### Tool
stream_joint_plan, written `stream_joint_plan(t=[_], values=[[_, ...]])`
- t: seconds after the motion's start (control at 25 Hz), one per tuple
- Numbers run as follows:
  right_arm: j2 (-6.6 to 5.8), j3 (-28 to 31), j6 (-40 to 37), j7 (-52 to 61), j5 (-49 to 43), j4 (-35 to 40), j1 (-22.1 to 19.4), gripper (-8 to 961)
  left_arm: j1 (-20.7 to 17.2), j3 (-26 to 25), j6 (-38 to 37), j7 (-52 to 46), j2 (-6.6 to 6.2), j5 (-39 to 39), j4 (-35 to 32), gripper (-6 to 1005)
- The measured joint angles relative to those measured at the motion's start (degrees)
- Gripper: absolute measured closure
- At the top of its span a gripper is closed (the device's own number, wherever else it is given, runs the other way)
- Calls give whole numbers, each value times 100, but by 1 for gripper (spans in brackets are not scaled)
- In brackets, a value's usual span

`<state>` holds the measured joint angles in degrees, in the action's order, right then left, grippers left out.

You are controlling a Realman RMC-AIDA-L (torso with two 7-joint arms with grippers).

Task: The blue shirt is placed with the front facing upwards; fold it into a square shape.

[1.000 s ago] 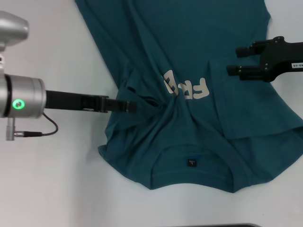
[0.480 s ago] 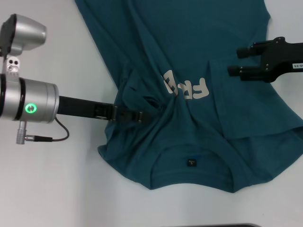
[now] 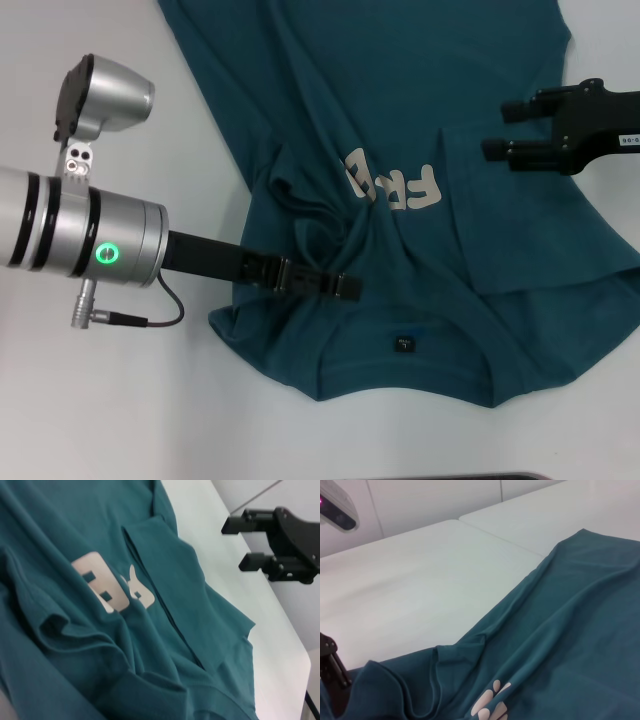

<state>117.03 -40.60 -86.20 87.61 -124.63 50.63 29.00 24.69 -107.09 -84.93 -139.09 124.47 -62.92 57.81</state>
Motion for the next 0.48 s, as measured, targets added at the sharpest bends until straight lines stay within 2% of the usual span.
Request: stream_joint_plan(t=[0.12, 0.48], values=[[-3, 0, 12, -6, 2, 0, 0, 327, -25, 85, 4, 17, 9, -132, -66, 205], [-5, 2, 27, -7, 10, 0, 14, 327, -122, 774, 259, 29, 16, -651, -100, 206]])
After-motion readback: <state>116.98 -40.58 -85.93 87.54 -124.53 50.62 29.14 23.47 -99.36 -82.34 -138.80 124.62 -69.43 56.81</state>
